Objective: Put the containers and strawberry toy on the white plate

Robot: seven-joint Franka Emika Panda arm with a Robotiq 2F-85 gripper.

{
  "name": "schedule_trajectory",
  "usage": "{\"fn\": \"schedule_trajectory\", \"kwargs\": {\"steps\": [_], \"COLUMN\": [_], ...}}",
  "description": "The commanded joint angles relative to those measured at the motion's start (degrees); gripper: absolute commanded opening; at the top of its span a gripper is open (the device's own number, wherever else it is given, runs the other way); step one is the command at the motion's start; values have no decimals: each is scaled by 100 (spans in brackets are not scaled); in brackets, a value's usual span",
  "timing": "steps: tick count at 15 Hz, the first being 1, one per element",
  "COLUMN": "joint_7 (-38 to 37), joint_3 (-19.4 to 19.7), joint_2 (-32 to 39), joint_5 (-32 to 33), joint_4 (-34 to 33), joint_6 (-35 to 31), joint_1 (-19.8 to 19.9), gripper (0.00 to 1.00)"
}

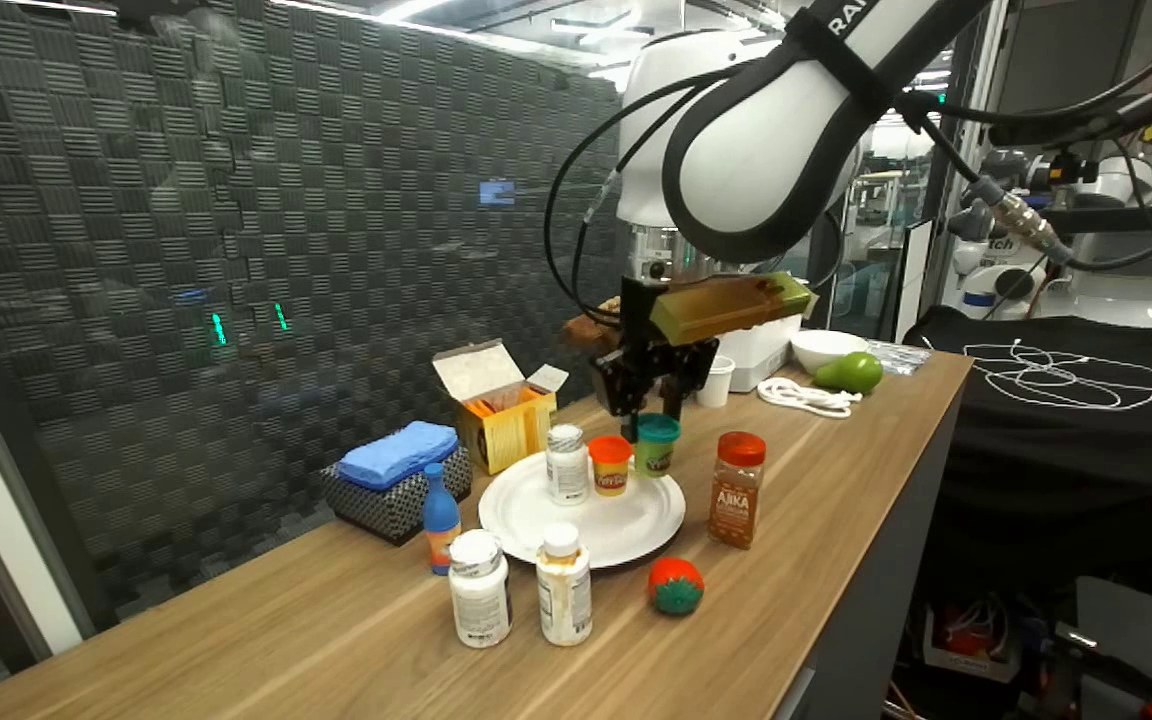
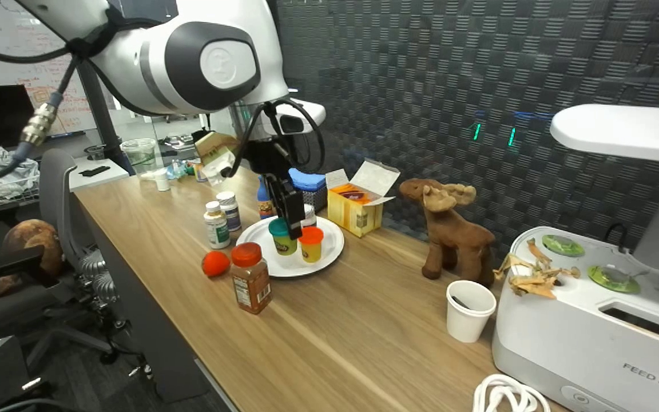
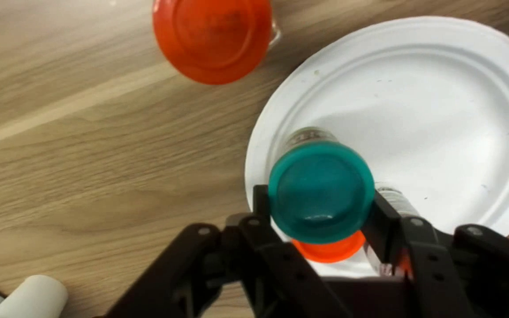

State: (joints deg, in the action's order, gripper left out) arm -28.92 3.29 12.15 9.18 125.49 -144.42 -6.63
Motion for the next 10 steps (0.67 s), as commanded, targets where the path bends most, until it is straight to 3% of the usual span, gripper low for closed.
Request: {"fn": "schedule_trajectory", "kwargs": {"steps": [1, 10], "joint_7": [227, 588], "joint_3": [-166, -154], "joint_2": [4, 480], "joint_5": [20, 96], "joint_4": [-26, -110], "joint_6": [104, -216], "joint_1": [-72, -66], "gripper": [28, 28]}}
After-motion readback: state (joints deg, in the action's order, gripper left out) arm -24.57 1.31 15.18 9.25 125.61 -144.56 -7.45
